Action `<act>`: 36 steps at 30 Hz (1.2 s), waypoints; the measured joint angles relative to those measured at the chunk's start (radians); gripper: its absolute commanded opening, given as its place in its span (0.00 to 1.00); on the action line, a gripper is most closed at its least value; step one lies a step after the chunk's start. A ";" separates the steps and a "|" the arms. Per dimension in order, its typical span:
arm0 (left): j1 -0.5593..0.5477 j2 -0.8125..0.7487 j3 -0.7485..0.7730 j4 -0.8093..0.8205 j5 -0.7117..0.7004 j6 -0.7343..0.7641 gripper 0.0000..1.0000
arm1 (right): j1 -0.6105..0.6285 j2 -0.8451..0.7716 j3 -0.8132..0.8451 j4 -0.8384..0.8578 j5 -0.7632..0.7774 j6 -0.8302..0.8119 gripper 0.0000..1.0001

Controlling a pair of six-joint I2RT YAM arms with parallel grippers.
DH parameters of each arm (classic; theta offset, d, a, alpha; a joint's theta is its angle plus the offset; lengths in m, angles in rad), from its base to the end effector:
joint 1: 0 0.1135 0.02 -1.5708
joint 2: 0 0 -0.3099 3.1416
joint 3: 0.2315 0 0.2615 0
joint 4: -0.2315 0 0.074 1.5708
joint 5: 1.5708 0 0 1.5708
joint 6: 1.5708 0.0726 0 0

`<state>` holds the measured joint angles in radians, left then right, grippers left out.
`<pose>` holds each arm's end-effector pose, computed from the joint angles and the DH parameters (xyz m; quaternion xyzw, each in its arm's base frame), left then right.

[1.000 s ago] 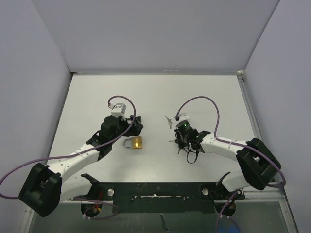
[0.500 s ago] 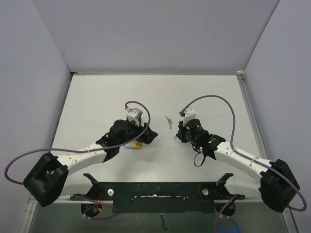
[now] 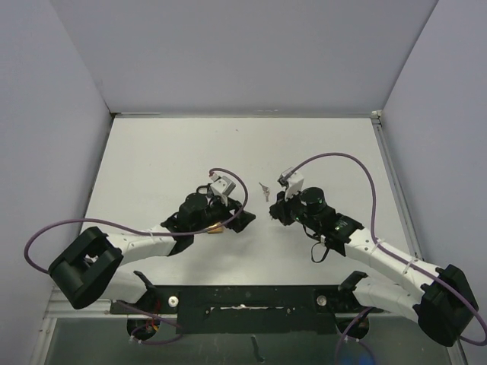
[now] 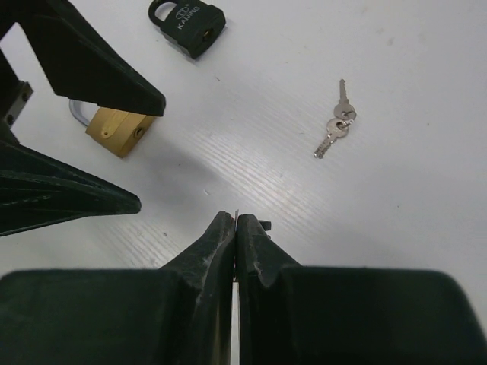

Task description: Unlock with the key

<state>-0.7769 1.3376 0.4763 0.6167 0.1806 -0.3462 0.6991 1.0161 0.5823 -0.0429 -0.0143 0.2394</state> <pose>0.2054 -0.2202 0.2258 0.2220 0.7549 -0.3866 0.4811 0.1855 0.1573 0.2571 -0.1982 0.8307 0.2407 0.4612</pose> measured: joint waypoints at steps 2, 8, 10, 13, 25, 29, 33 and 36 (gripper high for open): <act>-0.002 0.026 -0.006 0.039 0.018 0.012 0.73 | 0.000 -0.001 0.000 0.008 -0.029 -0.009 0.00; -0.010 0.106 -0.010 0.143 0.068 0.038 0.71 | 0.000 -0.001 0.000 0.015 -0.084 -0.026 0.00; -0.013 0.129 -0.012 0.175 0.082 0.043 0.70 | 0.000 -0.001 0.000 0.017 -0.086 -0.026 0.00; -0.020 0.151 -0.019 0.218 0.093 0.044 0.68 | 0.000 0.000 0.000 0.017 -0.070 -0.011 0.00; -0.073 0.159 -0.037 0.332 0.095 0.043 0.66 | 0.000 0.008 0.001 0.042 0.114 0.229 0.00; -0.089 0.188 -0.036 0.371 0.094 0.042 0.63 | 0.000 0.018 0.001 0.044 0.149 0.284 0.00; -0.099 0.213 -0.037 0.387 0.097 0.035 0.62 | 0.000 0.021 0.001 0.056 0.158 0.312 0.00; -0.100 0.218 -0.037 0.391 0.097 0.035 0.62 | 0.000 0.021 0.001 0.068 0.157 0.320 0.00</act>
<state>-0.8764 1.5555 0.4397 1.0080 0.2771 -0.3115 0.6991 1.0370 0.5831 0.0250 0.1425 0.5594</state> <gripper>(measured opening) 0.618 0.031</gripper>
